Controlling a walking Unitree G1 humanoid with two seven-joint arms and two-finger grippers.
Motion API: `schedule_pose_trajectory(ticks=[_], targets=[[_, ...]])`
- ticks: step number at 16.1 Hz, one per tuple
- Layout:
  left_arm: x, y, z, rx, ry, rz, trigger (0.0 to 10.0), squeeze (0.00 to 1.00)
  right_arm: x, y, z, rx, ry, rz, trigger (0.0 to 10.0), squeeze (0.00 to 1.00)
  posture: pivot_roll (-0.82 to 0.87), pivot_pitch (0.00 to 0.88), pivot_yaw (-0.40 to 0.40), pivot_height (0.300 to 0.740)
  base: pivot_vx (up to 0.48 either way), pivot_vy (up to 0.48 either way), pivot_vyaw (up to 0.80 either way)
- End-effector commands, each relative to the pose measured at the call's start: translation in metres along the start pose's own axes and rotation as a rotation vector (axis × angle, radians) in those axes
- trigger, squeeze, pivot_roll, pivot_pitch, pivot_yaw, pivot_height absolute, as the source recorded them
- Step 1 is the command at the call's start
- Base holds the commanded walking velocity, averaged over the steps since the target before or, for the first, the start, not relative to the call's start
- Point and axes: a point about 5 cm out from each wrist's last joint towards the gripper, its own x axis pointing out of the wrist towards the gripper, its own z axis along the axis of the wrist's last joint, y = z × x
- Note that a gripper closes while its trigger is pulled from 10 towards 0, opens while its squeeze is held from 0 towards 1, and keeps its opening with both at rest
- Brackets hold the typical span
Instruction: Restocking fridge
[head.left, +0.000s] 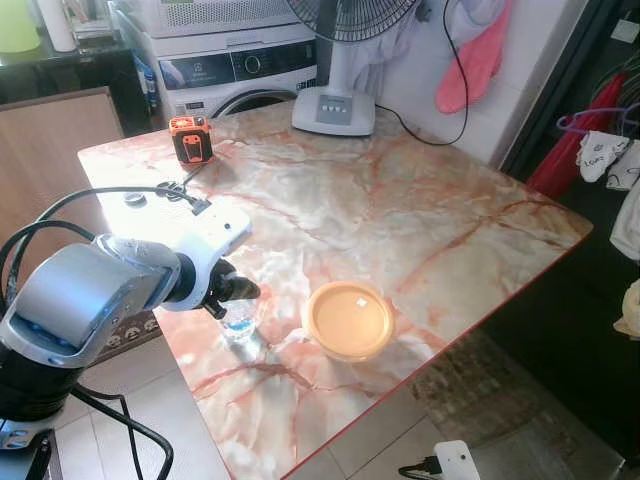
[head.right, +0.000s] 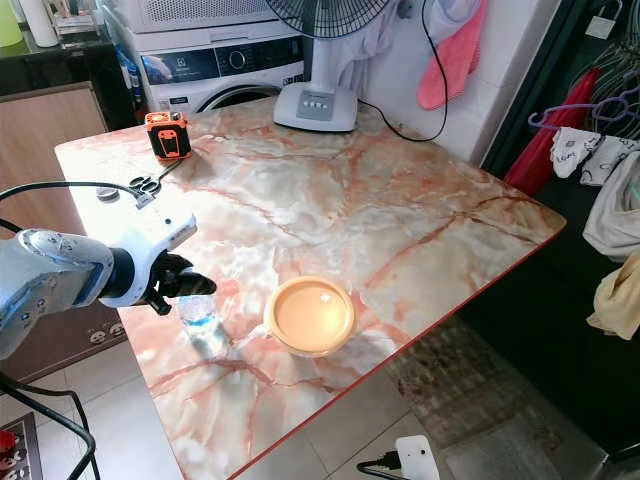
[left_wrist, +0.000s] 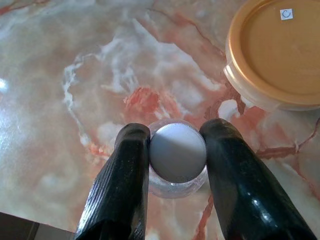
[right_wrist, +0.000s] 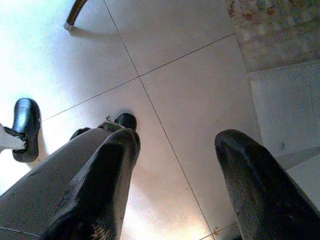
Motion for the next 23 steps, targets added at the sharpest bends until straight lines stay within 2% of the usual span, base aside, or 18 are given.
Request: schedule_pose_trajectory(ticks=[1, 2, 3, 4, 5, 6, 7, 11, 14, 23], targets=[[0.003, 0.0, -0.006, -0.01, 0.031, 0.002, 10.0, 0.0, 0.0, -0.003, 0.0, -0.005, 0.005, -0.007, 10.0, 0.0, 0.06, 0.0, -0.082, 0.74, 0.0, 0.0, 0.0], [0.004, 0.002, -0.006, -0.023, 0.025, 0.015, 10.0, 0.55, 0.0, -0.003, 0.0, -0.007, 0.005, -0.007, 10.0, 0.0, 0.06, 0.0, -0.084, 0.74, 0.0, 0.0, 0.0], [0.004, 0.003, -0.004, -0.038, 0.012, 0.019, 10.0, 0.84, 0.0, -0.003, 0.0, -0.008, 0.005, -0.006, 10.0, 0.0, 0.06, 0.0, -0.084, 0.74, 0.0, 0.0, 0.0], [0.004, 0.002, -0.001, -0.063, -0.015, 0.004, 10.0, 0.75, 0.0, -0.003, 0.0, -0.01, 0.005, -0.005, 10.0, 0.0, 0.06, 0.0, -0.084, 0.74, 0.0, 0.0, 0.0], [0.003, 0.001, 0.003, -0.093, -0.046, -0.015, 10.0, 0.72, 0.0, -0.003, 0.0, -0.011, 0.006, -0.005, 10.0, 0.0, 0.06, 0.0, -0.088, 0.74, 0.0, 0.0, 0.0], [0.003, 0.001, 0.006, -0.109, -0.063, -0.021, 10.0, 0.11, 0.0, -0.003, 0.0, -0.011, 0.006, -0.005, 10.0, 0.0, 0.06, 0.0, -0.088, 0.74, 0.0, 0.0, 0.0], [0.002, 0.002, 0.01, -0.142, -0.091, -0.026, 10.0, 0.0, 0.0, -0.003, 0.0, -0.012, 0.006, -0.004, 10.0, 0.0, 0.06, 0.0, -0.09, 0.74, 0.0, 0.0, 0.0], [0.001, 0.006, 0.006, -0.126, -0.057, 0.013, 10.0, 0.0, -0.001, -0.004, 0.0, -0.011, 0.007, -0.004, 10.0, 0.0, 0.06, 0.0, -0.092, 0.74, 0.0, 0.0, 0.0], [-0.004, 0.009, 0.0, -0.067, -0.011, 0.04, 10.0, 0.0, -0.001, -0.004, 0.0, -0.013, 0.007, -0.002, 10.0, 0.0, 0.07, 0.0, -0.091, 0.74, 0.0, 0.0, 0.0], [-0.004, 0.008, -0.003, -0.052, 0.005, 0.025, 10.0, 0.0, -0.001, -0.004, 0.0, -0.011, 0.008, 0.001, 10.0, 0.0, 0.07, 0.0, -0.09, 0.74, 0.0, 0.0, 0.0]])
